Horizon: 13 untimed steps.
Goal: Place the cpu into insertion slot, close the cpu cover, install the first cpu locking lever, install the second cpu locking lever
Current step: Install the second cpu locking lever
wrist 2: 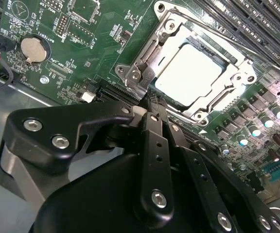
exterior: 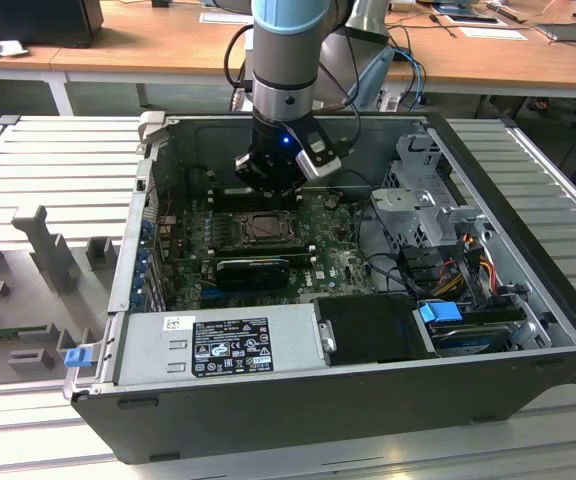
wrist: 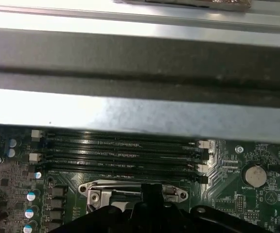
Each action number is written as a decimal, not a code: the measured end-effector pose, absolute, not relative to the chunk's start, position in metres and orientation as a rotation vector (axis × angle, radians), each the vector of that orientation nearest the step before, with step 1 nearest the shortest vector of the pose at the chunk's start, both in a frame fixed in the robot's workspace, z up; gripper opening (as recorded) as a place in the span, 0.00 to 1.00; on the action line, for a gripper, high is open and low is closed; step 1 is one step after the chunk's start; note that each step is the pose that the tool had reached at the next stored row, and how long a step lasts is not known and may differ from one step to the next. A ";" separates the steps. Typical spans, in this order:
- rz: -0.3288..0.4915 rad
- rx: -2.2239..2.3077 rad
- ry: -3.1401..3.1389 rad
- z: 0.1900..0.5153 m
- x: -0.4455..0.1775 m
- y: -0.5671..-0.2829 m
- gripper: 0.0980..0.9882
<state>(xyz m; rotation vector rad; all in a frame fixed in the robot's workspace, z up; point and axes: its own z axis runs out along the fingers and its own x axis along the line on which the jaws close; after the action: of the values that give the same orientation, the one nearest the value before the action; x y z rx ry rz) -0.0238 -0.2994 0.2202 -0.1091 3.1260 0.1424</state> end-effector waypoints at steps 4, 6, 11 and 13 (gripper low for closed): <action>0.142 -0.110 3.126 0.222 -0.024 -0.300 0.01; 0.142 -0.109 3.126 0.222 -0.024 -0.301 0.01; 0.141 -0.109 3.126 0.223 -0.024 -0.303 0.01; 0.142 -0.109 3.126 0.224 -0.024 -0.303 0.01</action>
<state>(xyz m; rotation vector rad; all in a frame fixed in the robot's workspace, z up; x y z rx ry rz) -0.0238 -0.3027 0.2239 -0.1092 3.1261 0.1416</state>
